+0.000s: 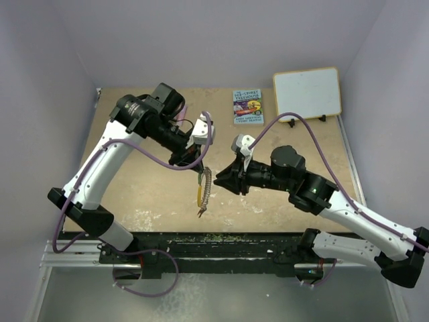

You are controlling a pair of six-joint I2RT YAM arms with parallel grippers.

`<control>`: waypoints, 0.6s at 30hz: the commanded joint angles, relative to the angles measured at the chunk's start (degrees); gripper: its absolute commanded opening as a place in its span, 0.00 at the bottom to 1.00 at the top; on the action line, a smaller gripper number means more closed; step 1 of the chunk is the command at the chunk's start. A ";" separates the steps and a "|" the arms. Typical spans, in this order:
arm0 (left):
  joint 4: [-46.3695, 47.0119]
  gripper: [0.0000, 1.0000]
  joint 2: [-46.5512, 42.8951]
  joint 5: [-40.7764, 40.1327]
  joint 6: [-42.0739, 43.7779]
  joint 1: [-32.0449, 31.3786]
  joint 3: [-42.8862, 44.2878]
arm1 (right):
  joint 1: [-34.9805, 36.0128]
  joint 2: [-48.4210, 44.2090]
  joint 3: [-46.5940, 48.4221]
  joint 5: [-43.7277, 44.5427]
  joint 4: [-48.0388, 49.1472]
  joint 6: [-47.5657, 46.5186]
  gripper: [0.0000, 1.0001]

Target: Put the keys on the keyring

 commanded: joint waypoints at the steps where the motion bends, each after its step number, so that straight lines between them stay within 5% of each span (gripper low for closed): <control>1: -0.01 0.04 -2.42 4.69 0.60 -0.18 -1.51 | 0.30 -3.10 2.13 -0.84 0.80 -2.47 0.28; 18: -0.08 0.04 -1.50 6.59 0.70 -4.17 -4.17 | 0.25 0.84 -1.72 -8.36 10.60 2.19 0.24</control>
